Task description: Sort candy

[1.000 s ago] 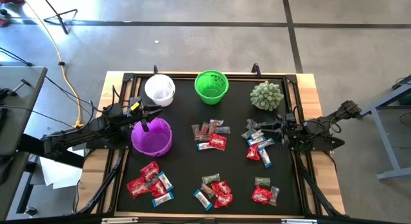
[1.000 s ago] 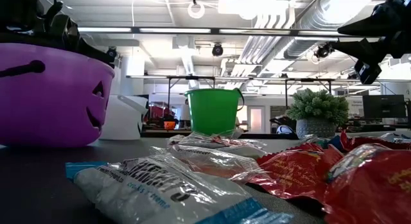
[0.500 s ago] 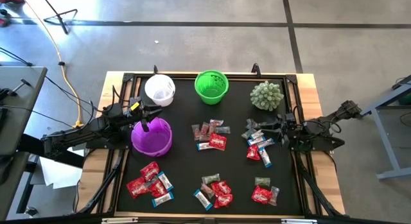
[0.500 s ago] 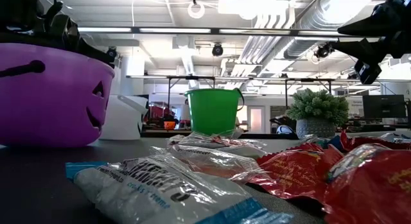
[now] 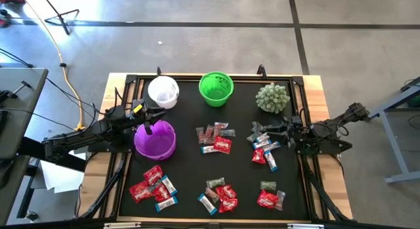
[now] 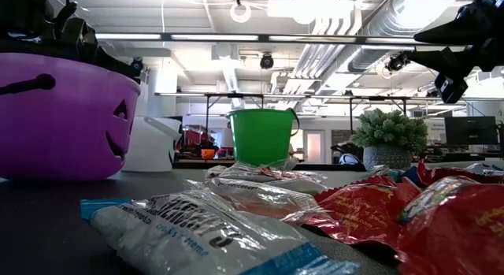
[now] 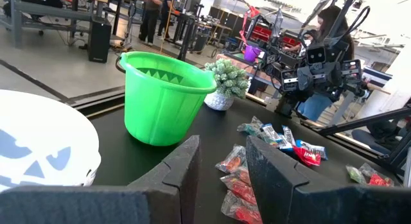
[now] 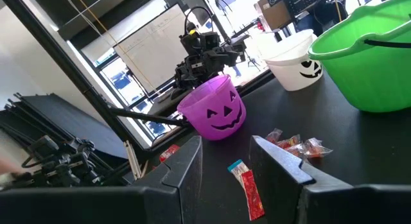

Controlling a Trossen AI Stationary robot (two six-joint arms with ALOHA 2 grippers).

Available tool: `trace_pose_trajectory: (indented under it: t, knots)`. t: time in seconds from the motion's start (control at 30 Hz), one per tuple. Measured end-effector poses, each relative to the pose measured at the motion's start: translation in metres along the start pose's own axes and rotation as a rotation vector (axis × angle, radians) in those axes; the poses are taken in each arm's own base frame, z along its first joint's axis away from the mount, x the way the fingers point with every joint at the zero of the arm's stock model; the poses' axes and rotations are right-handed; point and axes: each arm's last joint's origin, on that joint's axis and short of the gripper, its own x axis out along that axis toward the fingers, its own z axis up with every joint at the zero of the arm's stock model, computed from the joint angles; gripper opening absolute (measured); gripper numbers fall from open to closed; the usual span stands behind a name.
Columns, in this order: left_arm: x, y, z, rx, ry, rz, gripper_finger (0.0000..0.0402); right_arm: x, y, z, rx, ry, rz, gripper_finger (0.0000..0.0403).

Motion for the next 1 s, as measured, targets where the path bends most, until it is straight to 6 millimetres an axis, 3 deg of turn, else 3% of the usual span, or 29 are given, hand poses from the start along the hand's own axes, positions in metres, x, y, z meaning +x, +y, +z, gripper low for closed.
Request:
trace_pose_trajectory:
  t: [1.0]
  knots:
    - [-0.0002, 0.0018, 0.0031, -0.101, -0.055, 0.078, 0.0113, 0.0, 0.0, 0.0001, 0.0, 0.0, 0.0, 0.0126]
